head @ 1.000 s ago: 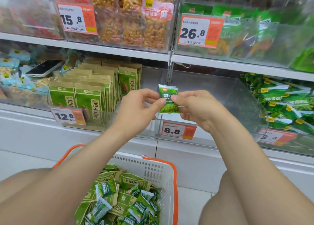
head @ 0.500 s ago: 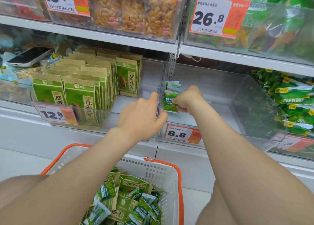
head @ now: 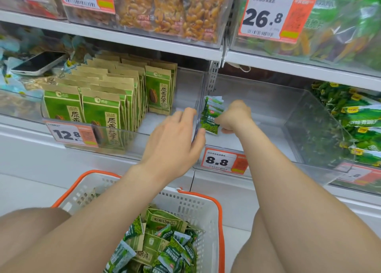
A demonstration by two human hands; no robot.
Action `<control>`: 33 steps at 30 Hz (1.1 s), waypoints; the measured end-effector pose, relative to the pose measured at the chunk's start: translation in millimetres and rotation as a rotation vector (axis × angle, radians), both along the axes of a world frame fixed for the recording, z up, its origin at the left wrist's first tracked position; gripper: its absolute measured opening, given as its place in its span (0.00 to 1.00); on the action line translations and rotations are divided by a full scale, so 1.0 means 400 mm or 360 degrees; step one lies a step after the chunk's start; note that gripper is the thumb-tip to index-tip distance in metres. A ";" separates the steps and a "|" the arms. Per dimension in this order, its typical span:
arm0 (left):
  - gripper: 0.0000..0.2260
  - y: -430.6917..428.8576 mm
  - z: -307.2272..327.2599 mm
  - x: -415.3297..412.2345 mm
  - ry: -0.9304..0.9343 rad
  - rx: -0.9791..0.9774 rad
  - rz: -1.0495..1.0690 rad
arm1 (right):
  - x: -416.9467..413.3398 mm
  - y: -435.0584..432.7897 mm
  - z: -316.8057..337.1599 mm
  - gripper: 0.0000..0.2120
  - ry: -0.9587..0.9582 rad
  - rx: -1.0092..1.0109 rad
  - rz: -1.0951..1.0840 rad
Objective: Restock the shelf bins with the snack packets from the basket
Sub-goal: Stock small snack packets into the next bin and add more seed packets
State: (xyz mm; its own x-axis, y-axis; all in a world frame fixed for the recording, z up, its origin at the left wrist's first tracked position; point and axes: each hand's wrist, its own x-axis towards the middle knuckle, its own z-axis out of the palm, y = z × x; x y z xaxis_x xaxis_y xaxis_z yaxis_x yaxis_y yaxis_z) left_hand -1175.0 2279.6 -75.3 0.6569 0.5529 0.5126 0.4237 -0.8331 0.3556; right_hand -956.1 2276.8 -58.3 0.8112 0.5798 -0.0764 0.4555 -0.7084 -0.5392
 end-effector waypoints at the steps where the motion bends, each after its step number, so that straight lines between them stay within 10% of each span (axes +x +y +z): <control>1: 0.15 -0.004 0.005 -0.011 -0.0065 0.0040 -0.0015 | -0.004 -0.014 0.007 0.11 -0.0059 0.0004 0.0026; 7: 0.08 -0.058 0.035 -0.093 -0.0006 -0.0095 0.0244 | -0.107 -0.122 0.066 0.12 -0.0485 0.0428 0.0344; 12: 0.09 -0.048 -0.042 -0.146 0.1118 -0.0299 0.0224 | -0.301 -0.223 0.120 0.14 -0.0674 0.0635 0.0672; 17: 0.06 -0.015 -0.170 -0.192 0.2122 -0.0535 -0.0038 | -0.442 -0.266 0.045 0.13 -0.0655 -0.0095 0.1389; 24: 0.17 -0.004 -0.362 -0.261 0.2238 -0.0565 -0.0076 | -0.498 -0.242 -0.103 0.14 -0.0549 -0.0973 0.1839; 28: 0.40 -0.001 -0.476 -0.295 0.2393 -0.0478 -0.0126 | -0.496 -0.208 -0.125 0.08 -0.0494 -0.1027 0.1887; 33: 0.45 -0.006 -0.512 -0.292 0.2509 -0.0515 -0.0202 | -0.490 -0.176 -0.146 0.11 -0.0427 -0.0993 0.1891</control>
State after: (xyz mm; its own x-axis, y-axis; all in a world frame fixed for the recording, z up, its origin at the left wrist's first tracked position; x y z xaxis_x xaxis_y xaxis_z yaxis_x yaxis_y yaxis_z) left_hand -1291.7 2277.2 -280.1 0.4377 0.4019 -0.8043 0.4569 -0.8698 -0.1860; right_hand -1152.0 2206.2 -116.6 -0.1151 0.8585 -0.4998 0.9931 0.0884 -0.0768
